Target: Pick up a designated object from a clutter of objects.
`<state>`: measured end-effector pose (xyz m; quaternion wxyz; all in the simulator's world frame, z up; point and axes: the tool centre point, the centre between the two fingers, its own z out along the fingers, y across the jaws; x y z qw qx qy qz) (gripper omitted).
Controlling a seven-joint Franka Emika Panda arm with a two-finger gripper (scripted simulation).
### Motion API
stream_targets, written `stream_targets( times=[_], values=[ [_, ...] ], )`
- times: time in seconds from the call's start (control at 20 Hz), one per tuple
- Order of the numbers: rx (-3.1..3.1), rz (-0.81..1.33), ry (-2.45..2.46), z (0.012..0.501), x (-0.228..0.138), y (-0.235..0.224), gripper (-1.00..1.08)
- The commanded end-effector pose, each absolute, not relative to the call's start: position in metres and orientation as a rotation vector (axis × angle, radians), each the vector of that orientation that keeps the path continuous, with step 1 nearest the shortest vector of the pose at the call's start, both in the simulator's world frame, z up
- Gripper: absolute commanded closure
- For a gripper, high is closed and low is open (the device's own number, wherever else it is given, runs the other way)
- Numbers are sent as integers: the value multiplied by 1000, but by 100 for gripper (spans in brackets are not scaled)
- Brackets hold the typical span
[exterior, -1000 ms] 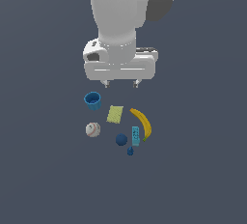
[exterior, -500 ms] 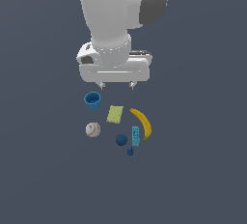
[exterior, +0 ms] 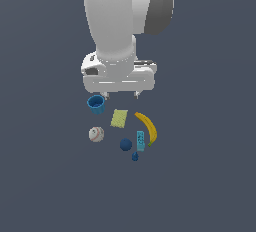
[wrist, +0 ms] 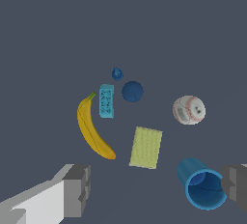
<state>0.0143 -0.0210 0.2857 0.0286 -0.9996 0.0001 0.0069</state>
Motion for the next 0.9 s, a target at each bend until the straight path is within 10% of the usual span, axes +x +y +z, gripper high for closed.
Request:
stream_targets(
  times=[0.0,0.85],
  values=[
    [-3089,21,-48,274,20,-21,-92],
    [-3065,5,-660,130,72,-15,-92]
  ],
)
